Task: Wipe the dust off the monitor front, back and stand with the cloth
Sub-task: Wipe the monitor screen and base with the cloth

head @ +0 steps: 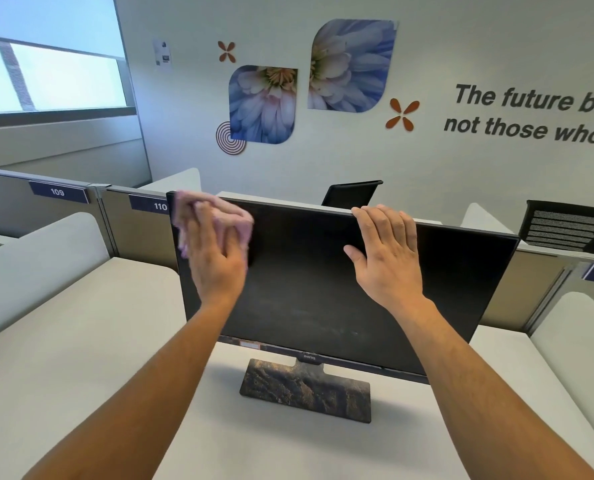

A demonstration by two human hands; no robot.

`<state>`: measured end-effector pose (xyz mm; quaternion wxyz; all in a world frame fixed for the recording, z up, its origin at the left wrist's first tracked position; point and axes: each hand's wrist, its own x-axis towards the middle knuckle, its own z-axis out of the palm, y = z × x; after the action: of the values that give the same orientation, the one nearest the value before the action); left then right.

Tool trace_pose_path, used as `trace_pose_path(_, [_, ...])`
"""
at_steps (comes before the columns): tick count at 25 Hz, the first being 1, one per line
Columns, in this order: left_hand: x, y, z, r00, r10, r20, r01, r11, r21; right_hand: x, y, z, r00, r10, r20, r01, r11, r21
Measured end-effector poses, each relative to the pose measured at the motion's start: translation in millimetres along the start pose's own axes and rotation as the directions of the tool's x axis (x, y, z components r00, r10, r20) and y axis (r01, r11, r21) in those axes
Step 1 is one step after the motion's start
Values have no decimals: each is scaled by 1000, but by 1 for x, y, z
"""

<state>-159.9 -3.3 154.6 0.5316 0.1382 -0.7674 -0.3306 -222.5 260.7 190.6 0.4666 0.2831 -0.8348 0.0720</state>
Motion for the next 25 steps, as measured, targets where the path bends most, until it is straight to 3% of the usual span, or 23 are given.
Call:
trace_pose_path(2, [21,2,-8,949,-310,-63,296,939,-173,1,-1,0,1000,1,-4,-1,1000,5])
trace_pose_path(4, [31,11,-10,917,-390,-81,362,902,-235,0,-2,0,1000,7,-6,-7,1000,9])
trace_pose_path(5, [31,17,-8,943,-324,-69,303,929,-214,0,-1,-1,1000,9,-4,-9,1000,8])
trace_pose_path(7, [16,25,0,999,-40,22,41,998,-50,-1,0,-1,1000,5,0,-5,1000,11])
trace_pose_path(8, [6,24,6,992,91,81,-94,995,33,-1,0,-1,1000,2,2,-2,1000,12])
trace_pose_path(10, [-13,12,14,981,154,114,-164,983,77,0,1,-1,1000,0,4,0,1000,9])
trace_pose_path(13, [-44,-6,19,988,-149,47,149,989,-6,0,0,-1,1000,-1,1,1,1000,8])
trace_pose_path(16, [-60,-22,20,876,-481,-20,476,872,-118,0,0,0,1000,-4,-3,4,1000,11])
trace_pose_path(18, [-51,-21,19,808,-588,-35,567,793,-223,-1,1,1,1000,-2,-4,2,1000,11])
trace_pose_path(19, [-42,-17,17,807,-589,-44,560,786,-263,-1,1,1,1000,1,-3,-1,1000,14])
trace_pose_path(21, [-24,-5,15,881,-469,-57,440,859,-262,-1,1,1,1000,6,-2,-6,1000,16])
trace_pose_path(23, [-13,12,15,974,-228,-11,223,961,-164,0,1,1,1000,12,-2,-12,1000,14])
trace_pose_path(25, [-11,28,20,995,49,88,-46,998,-38,0,0,2,1000,20,1,-20,1000,14])
